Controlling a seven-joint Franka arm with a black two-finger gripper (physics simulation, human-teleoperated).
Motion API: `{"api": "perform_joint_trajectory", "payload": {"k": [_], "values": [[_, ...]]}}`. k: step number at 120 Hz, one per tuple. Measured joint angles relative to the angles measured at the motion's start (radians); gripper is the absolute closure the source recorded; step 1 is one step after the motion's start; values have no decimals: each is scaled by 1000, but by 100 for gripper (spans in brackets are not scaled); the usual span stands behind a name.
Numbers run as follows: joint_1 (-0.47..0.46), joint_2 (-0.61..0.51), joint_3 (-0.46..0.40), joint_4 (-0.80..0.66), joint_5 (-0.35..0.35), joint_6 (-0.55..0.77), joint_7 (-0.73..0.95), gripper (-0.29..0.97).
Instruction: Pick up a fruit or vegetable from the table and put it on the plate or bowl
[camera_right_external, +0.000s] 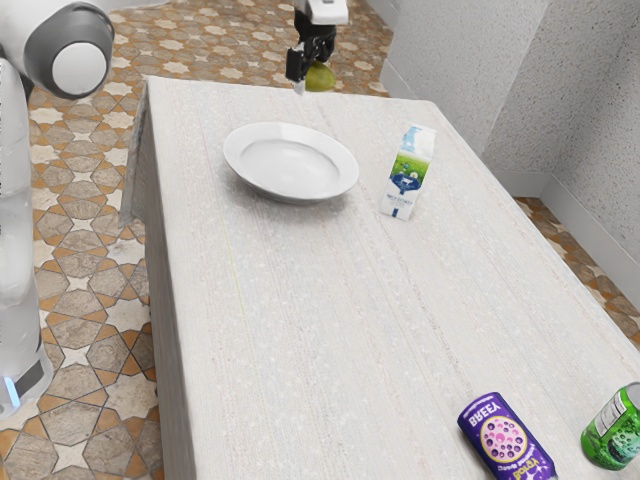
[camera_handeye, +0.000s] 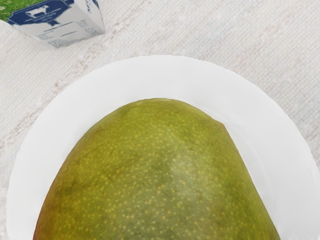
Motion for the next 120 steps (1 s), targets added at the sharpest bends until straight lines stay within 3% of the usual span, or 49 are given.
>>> {"api": "perform_joint_trajectory", "payload": {"k": [13, 25, 46, 80, 96, 120], "values": [[61, 2, 32, -14, 2, -11, 18, 27], [50, 29, 17, -14, 2, -11, 33, 27], [-163, 74, -25, -15, -3, 2, 54, 28], [-110, 73, -25, -17, -6, 11, 80, 28], [-113, 70, -26, -17, -7, 9, 91, 11], [-116, 65, -19, -17, -17, 5, 105, 3]]}}
